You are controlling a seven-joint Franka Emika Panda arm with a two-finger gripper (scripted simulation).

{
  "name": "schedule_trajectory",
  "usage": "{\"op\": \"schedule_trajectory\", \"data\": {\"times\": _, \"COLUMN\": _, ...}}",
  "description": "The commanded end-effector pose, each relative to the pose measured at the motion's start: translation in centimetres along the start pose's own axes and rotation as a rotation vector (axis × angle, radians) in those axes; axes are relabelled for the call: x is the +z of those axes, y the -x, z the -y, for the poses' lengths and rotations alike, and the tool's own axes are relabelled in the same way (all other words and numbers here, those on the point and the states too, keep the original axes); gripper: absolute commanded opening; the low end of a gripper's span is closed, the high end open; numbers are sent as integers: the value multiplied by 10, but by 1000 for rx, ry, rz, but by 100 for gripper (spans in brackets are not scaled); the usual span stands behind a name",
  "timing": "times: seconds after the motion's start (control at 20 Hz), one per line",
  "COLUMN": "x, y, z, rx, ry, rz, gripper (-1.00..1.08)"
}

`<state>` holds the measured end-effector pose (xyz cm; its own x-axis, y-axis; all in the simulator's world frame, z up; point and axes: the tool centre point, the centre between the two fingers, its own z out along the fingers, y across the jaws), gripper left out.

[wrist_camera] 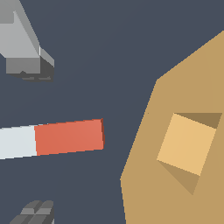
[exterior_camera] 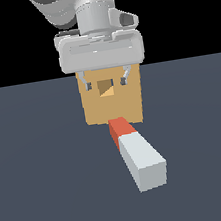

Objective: Insert the peg into the horizontal hole in a box.

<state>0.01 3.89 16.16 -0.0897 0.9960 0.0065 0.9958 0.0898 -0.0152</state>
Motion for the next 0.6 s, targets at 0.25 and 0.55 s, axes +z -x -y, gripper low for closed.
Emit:
{"op": "schedule_trajectory", "data": {"times": 0.25, "x": 5, "y": 8, "z": -1, "rx": -6, "ry": 1, "rz": 1, "gripper": 100}}
{"op": "schedule_trajectory", "data": {"times": 0.55, "x": 25, "y": 37, "z": -6, "rx": -28, "ry": 4, "rz": 3, "gripper": 100}}
